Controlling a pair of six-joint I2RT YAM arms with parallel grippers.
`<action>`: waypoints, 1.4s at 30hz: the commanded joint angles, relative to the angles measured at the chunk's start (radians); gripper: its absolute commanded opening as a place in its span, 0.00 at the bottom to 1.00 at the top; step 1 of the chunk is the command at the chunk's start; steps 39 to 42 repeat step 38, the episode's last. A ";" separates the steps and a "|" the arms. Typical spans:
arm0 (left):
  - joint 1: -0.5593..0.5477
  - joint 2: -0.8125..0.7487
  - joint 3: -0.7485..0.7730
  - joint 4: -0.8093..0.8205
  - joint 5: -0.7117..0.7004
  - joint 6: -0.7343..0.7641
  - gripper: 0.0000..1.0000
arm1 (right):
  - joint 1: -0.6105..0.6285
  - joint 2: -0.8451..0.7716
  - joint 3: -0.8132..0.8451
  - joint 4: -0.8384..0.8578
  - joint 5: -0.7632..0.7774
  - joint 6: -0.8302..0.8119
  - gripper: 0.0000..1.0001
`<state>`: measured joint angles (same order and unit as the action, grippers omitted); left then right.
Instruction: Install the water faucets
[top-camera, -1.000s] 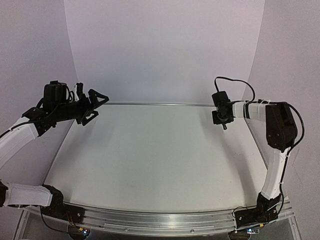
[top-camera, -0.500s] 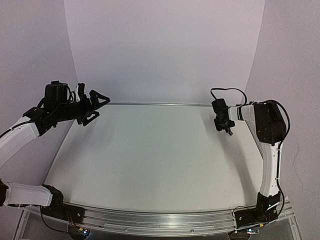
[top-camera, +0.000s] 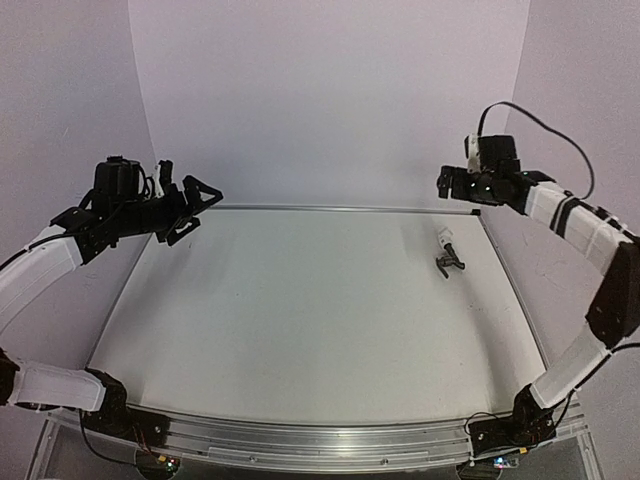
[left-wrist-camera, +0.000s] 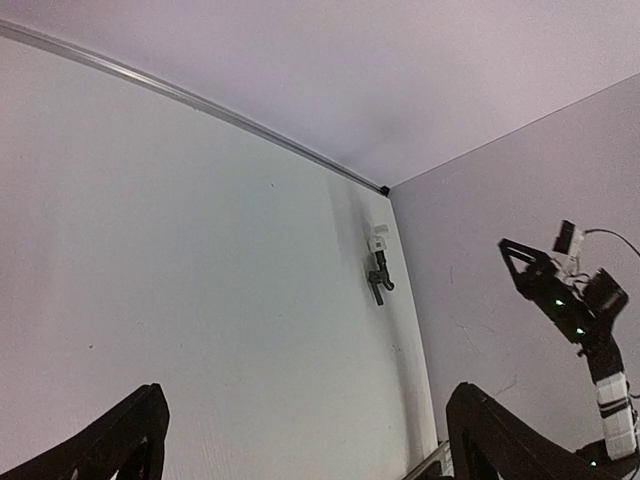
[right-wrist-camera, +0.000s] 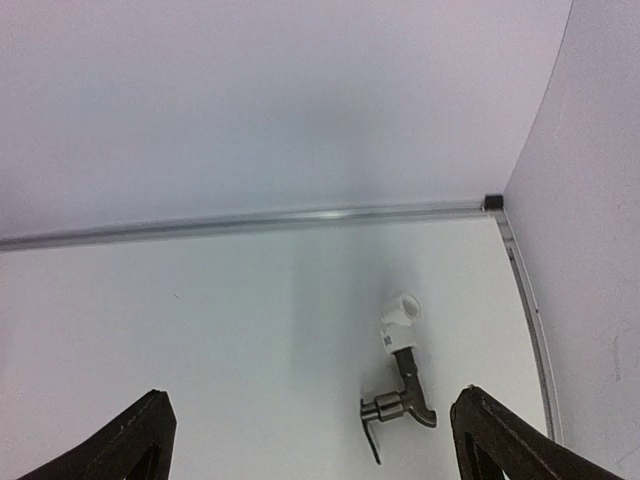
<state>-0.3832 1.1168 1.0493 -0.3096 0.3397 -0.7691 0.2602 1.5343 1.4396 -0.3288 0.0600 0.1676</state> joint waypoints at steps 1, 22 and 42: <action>0.001 -0.003 0.095 0.003 -0.070 0.070 0.99 | 0.003 -0.182 -0.076 -0.012 -0.113 0.082 0.98; 0.001 -0.193 0.226 -0.020 -0.415 0.355 0.99 | 0.002 -0.655 -0.080 -0.039 -0.010 0.062 0.98; 0.001 -0.187 0.235 -0.031 -0.416 0.344 0.99 | 0.003 -0.670 -0.101 -0.027 0.037 0.080 0.98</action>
